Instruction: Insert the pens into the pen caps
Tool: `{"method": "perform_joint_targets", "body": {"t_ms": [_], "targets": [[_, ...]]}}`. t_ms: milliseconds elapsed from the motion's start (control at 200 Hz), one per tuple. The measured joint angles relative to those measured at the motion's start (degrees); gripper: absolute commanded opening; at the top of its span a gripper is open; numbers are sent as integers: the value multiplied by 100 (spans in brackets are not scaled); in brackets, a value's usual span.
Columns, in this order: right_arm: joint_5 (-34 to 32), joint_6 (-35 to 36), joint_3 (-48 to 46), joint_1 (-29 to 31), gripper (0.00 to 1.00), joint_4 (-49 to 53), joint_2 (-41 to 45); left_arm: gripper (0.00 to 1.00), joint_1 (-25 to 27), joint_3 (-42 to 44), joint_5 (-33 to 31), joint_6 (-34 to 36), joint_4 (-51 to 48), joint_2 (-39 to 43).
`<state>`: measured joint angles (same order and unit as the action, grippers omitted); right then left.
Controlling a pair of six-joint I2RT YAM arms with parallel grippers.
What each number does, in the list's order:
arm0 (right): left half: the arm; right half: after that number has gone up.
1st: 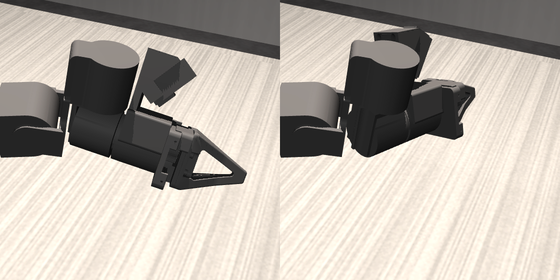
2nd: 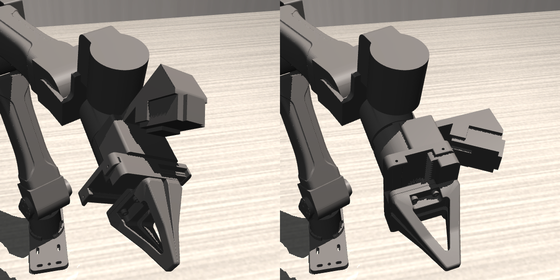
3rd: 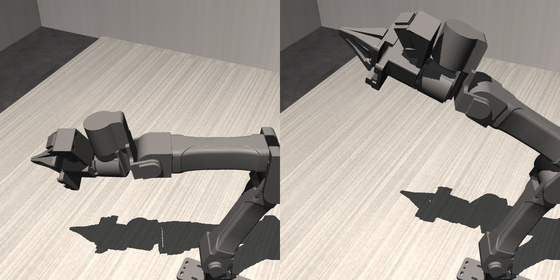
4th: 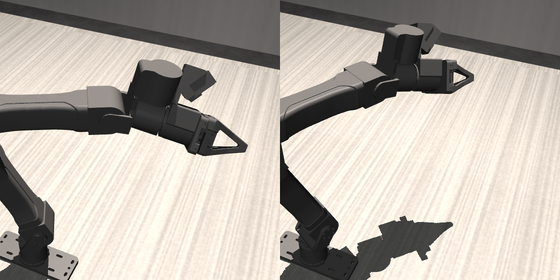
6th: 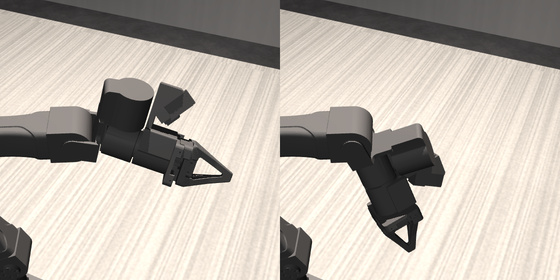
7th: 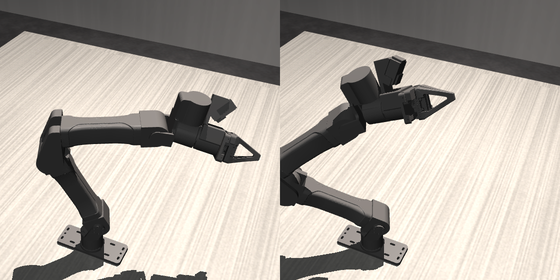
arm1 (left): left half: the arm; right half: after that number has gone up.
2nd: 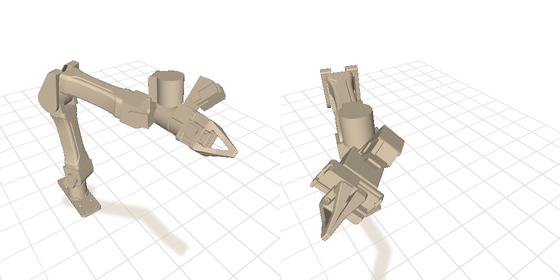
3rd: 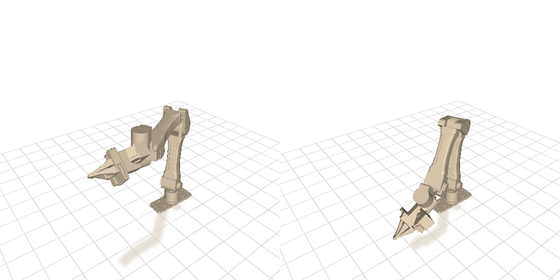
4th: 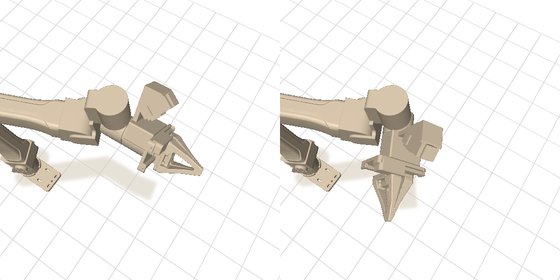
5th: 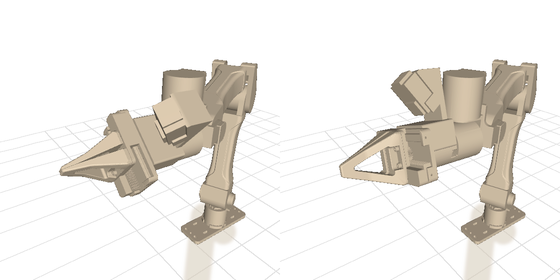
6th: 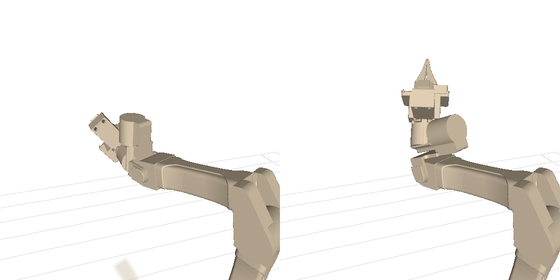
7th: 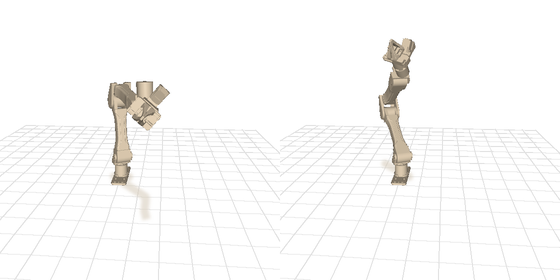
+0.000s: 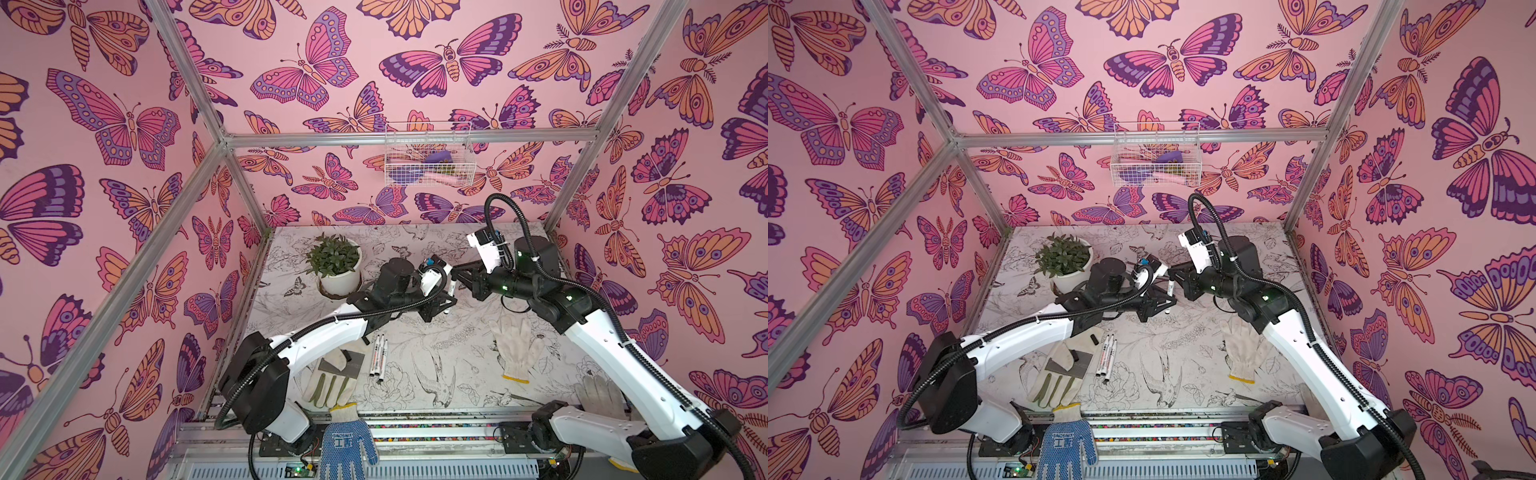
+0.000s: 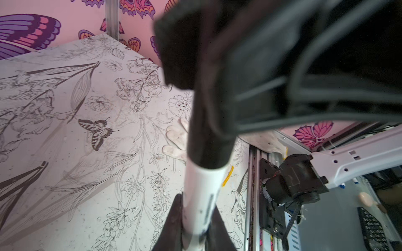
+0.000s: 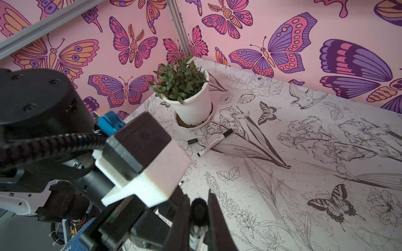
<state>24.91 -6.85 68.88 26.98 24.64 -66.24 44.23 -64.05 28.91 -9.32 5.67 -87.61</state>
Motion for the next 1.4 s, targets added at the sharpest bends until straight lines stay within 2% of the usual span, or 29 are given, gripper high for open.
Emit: {"method": "perform_joint_targets", "body": {"t_ms": [210,471,681,1127,1287,1402], "targets": [[214,87,-162,-33,0,-39,-149,0,186,-39,-678,52,-424,15],[295,-24,-595,-94,0,-546,-109,0,345,-245,-1453,52,-922,-50],[197,-44,-728,-105,0,-752,-105,0,376,-363,-1816,212,-1051,-114],[-85,-63,-651,-131,0,-678,-11,0,455,-428,-1891,291,-699,-295],[-326,-247,-721,-142,0,-621,385,0,573,-4,-1792,144,160,-105],[-190,-610,-1038,-282,0,-752,811,0,658,417,-1633,7,640,184]]}}
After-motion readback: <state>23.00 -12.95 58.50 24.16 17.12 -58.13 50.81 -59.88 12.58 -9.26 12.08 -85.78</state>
